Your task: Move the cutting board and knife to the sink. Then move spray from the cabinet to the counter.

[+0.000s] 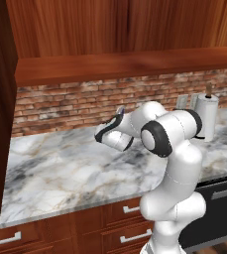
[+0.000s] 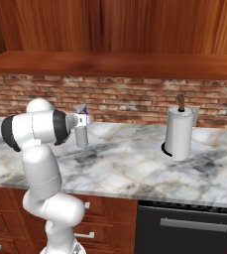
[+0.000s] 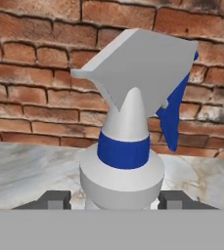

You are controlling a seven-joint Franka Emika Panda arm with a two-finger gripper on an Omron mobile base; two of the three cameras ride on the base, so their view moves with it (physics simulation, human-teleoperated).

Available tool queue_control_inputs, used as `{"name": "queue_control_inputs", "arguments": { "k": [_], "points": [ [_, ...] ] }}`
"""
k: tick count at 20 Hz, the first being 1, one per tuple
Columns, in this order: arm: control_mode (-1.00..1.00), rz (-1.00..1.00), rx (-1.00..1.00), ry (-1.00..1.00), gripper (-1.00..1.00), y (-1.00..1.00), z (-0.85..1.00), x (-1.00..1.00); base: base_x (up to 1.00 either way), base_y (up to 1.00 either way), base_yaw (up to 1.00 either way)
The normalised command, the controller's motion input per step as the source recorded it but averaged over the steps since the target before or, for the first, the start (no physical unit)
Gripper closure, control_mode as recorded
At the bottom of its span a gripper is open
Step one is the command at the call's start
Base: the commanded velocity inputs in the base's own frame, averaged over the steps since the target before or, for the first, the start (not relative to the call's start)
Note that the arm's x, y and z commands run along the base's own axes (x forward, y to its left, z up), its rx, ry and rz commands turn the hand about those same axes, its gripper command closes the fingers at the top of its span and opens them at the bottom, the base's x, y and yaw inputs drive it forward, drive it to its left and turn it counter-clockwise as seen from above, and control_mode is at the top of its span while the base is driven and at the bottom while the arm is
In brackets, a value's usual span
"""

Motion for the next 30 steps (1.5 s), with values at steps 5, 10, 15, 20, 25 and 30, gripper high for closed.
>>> {"name": "queue_control_inputs", "arguments": {
  "k": [5, 10, 15, 20, 25, 30],
  "points": [
    [-1.0, 0.0, 0.0, 0.0, 1.0, 0.0, 0.0, 0.0, 0.0, 0.0, 0.0],
    [-1.0, 0.0, 0.0, 0.0, -1.0, 0.0, 0.0, 0.0, 0.0, 0.0, 0.0],
    [-1.0, 0.0, 0.0, 0.0, -1.0, 0.0, 0.0, 0.0, 0.0, 0.0, 0.0],
    [-1.0, 0.0, 0.0, 0.0, -1.0, 0.0, 0.0, 0.0, 0.0, 0.0, 0.0],
    [-1.0, 0.0, 0.0, 0.0, -1.0, 0.0, 0.0, 0.0, 0.0, 0.0, 0.0],
    [-1.0, 0.0, 0.0, 0.0, -1.0, 0.0, 0.0, 0.0, 0.0, 0.0, 0.0]
  ]
}}
